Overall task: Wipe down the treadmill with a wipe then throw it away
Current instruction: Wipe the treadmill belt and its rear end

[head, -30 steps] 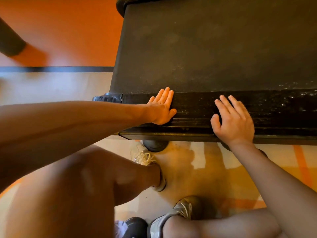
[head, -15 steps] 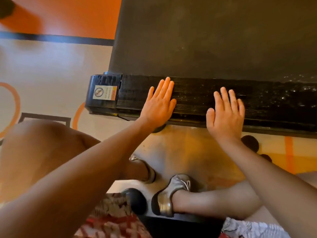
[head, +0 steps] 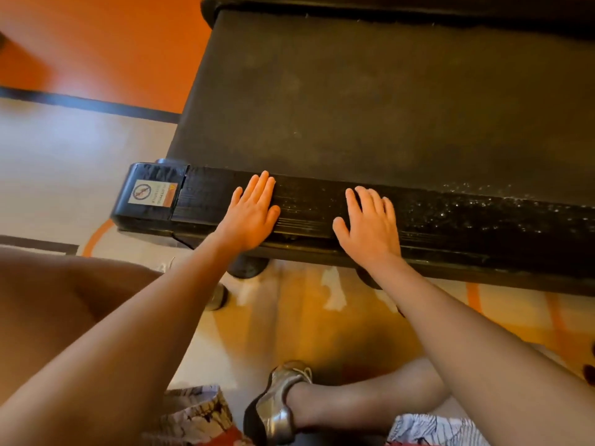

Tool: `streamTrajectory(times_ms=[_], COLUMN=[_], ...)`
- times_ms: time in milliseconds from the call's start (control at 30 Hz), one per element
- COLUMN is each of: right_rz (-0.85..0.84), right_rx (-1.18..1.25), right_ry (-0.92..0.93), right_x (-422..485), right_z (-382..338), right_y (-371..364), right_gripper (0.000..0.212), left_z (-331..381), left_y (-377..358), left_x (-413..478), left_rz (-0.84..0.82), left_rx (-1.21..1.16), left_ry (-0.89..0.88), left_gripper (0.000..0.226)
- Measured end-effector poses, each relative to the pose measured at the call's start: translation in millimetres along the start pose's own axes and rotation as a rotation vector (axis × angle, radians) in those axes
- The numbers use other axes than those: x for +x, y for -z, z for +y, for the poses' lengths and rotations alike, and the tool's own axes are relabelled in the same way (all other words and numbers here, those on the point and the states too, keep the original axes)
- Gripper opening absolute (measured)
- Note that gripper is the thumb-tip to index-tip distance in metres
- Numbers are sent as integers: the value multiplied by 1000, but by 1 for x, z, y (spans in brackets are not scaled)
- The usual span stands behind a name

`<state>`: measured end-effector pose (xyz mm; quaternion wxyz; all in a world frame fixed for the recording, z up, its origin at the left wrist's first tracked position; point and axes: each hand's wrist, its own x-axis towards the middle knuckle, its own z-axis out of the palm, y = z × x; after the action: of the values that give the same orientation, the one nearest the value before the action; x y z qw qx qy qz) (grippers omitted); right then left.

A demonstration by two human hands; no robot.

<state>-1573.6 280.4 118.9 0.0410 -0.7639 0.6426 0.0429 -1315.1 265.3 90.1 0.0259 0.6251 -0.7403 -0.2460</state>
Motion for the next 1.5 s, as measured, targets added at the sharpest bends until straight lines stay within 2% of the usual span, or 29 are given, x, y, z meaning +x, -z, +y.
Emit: streamTrajectory(times_ms=[300,767,1033,1200,1300,1500], right_rz=[-3,-45,-61,-39,-35,-31], right_rx=[1,41,57,54,57,66], right_ry=[-28,-1,31,32,22,23], right_x=[2,4,6,6,6,5], right_z=[4,6,12,11,11,10], right_y=[-8,-6,-6,-8,-8,-8], right_gripper=[77,74,71,72,75,77], left_z=[-2,16,15,24,23,16], left_y=[-2,-7,-1,-15,-19,-3], left_x=[-1,-5,14,-22,-31,4], left_rz=[29,100,79,153,119,95], left_rx=[-3,-26,-12,-18,-5,-2], left_ry=[-18,55,85,111,102,100], left_gripper=[66,62,63,63,63,64])
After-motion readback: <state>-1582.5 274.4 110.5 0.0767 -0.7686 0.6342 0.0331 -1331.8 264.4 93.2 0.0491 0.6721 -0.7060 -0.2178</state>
